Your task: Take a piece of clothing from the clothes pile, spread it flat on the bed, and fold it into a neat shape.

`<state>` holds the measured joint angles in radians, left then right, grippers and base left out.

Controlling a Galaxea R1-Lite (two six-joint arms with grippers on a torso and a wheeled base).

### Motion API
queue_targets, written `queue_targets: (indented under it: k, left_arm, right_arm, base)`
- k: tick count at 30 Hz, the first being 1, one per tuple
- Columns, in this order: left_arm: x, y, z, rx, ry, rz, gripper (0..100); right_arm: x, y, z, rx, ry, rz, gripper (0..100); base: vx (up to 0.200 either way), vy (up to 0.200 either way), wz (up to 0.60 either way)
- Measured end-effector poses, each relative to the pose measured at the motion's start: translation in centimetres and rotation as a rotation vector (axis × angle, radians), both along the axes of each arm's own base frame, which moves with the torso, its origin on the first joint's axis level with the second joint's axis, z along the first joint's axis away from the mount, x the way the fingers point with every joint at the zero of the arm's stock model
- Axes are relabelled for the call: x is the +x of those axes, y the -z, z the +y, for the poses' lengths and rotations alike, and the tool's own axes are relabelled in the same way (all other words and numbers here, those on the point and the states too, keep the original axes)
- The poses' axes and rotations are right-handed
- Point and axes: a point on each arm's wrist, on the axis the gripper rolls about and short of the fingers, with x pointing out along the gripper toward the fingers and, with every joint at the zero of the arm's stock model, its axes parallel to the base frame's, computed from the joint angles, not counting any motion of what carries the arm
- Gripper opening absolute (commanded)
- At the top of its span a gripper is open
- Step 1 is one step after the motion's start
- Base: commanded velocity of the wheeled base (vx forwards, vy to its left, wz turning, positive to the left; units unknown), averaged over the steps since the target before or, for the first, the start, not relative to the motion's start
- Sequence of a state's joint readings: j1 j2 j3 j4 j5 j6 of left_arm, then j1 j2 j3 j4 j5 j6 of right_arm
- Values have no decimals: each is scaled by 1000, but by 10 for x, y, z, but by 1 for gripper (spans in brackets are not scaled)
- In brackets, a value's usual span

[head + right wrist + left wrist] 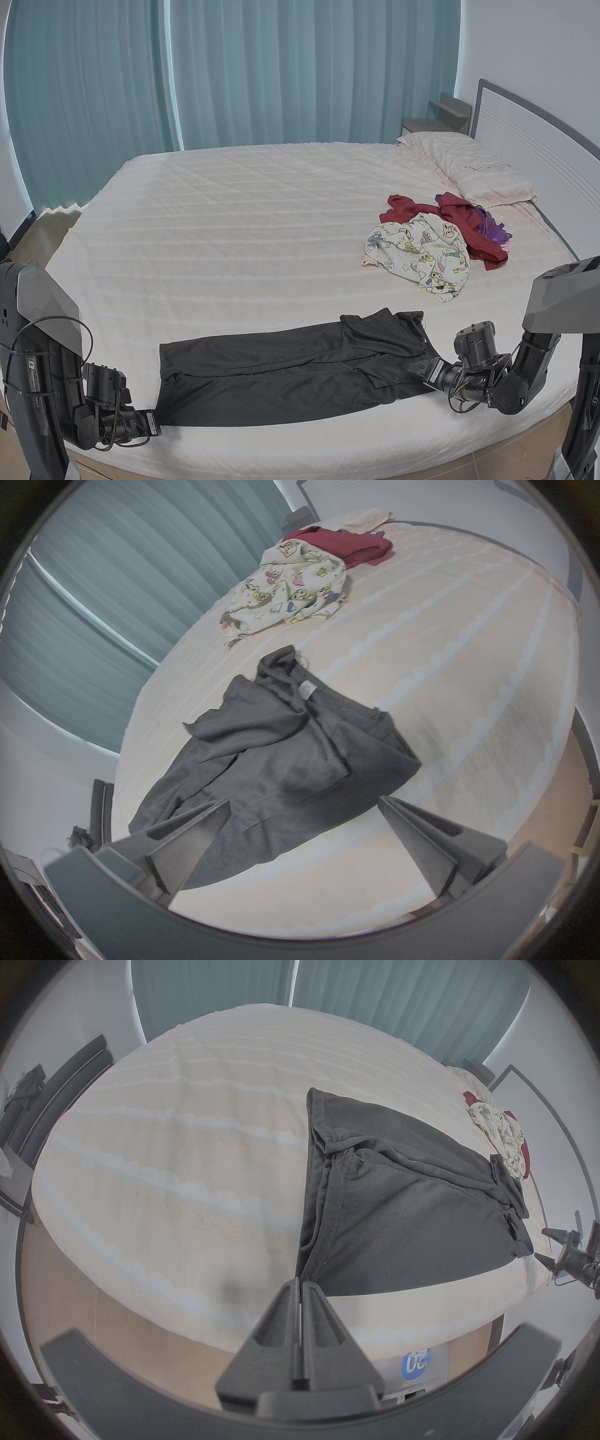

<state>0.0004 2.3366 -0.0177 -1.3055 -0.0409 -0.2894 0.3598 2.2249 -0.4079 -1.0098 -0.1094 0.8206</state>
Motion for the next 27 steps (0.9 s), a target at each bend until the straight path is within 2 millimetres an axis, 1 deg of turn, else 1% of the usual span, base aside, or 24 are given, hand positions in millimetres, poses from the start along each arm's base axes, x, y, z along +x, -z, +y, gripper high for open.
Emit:
queue_targets:
  k: [1, 7, 11, 15, 19, 27]
  left_arm:
    - [0, 0, 0, 0, -1, -1, 100]
    - [0, -1, 1, -1, -6, -5, 100]
    - [1, -1, 6, -16, -32, -12, 100]
    - [2, -4, 13, -110, -86, -29, 100]
    - [2, -7, 16, -215, -139, -42, 100]
    - [5, -12, 17, -244, -148, -79, 100]
  right_arm:
    - [1, 2, 0, -7, 9, 0, 100]
    - [5, 7, 0, -14, 18, -1, 100]
    - [6, 9, 0, -13, 19, 2, 100]
    - [8, 10, 0, -2, 30, -6, 100]
    - [12, 12, 1, 2, 36, -9, 100]
    - [25, 15, 0, 14, 56, -36, 100]
  base:
    - [0, 0, 0]
    - [0, 0, 0]
    - [0, 0, 0]
    - [0, 0, 0]
    - [0, 0, 0]
    - [0, 0, 0]
